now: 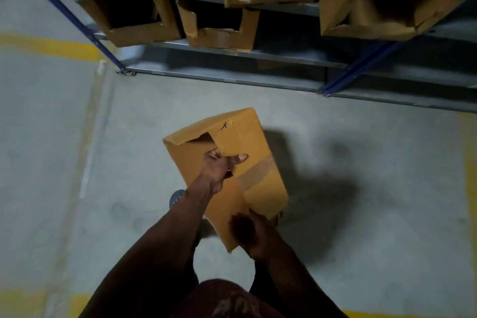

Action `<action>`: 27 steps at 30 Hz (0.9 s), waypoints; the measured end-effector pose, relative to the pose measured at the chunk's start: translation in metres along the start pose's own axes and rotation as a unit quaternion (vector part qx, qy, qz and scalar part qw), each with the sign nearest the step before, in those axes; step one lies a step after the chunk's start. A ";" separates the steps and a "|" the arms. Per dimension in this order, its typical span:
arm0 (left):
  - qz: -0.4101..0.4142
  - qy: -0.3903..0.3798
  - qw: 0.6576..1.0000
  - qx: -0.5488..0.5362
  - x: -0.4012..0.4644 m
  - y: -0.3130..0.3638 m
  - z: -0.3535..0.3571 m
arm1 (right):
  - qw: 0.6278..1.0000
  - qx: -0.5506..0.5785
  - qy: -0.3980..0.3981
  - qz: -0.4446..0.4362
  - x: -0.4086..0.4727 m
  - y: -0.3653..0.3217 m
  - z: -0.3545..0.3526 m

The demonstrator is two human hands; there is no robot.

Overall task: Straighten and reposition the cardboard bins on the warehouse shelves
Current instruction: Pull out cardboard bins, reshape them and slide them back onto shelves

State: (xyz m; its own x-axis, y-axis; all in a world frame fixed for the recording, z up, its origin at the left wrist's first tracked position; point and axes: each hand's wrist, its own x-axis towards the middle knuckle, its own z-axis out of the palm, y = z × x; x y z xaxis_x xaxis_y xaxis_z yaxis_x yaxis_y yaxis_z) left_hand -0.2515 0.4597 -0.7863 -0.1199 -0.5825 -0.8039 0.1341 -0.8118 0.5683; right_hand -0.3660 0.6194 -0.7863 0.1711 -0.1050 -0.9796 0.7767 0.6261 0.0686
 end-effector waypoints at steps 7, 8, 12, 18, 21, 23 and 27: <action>0.164 -0.032 0.924 0.344 -0.072 0.052 -0.038 | 0.931 -0.297 0.089 -0.191 -0.090 -0.057 0.044; 0.166 -0.045 0.899 0.404 -0.084 0.057 -0.039 | 0.914 -0.306 0.115 -0.239 -0.107 -0.074 0.056; 0.185 -0.004 0.775 0.605 -0.131 0.074 -0.023 | 0.851 -0.397 0.138 -0.314 -0.178 -0.121 0.107; 0.246 -0.016 0.586 0.772 -0.178 0.084 -0.004 | 0.821 -0.485 0.074 -0.293 -0.245 -0.132 0.168; 0.262 -0.018 0.515 0.816 -0.183 0.083 0.002 | 0.803 -0.523 0.106 -0.265 -0.248 -0.135 0.183; 0.253 -0.023 0.492 0.833 -0.179 0.081 0.000 | 0.791 -0.542 0.100 -0.267 -0.244 -0.135 0.180; 0.236 -0.103 0.633 0.730 -0.160 0.097 -0.021 | 0.763 -0.546 0.108 -0.327 -0.226 -0.141 0.145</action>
State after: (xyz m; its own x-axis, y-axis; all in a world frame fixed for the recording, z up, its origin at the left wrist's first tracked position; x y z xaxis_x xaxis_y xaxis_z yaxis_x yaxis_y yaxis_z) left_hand -0.1983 0.4753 -0.6065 -0.5510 -0.6450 -0.5296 -0.8316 0.3707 0.4136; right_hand -0.4265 0.4426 -0.5472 -0.2316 -0.6159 -0.7530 -0.3366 0.7770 -0.5320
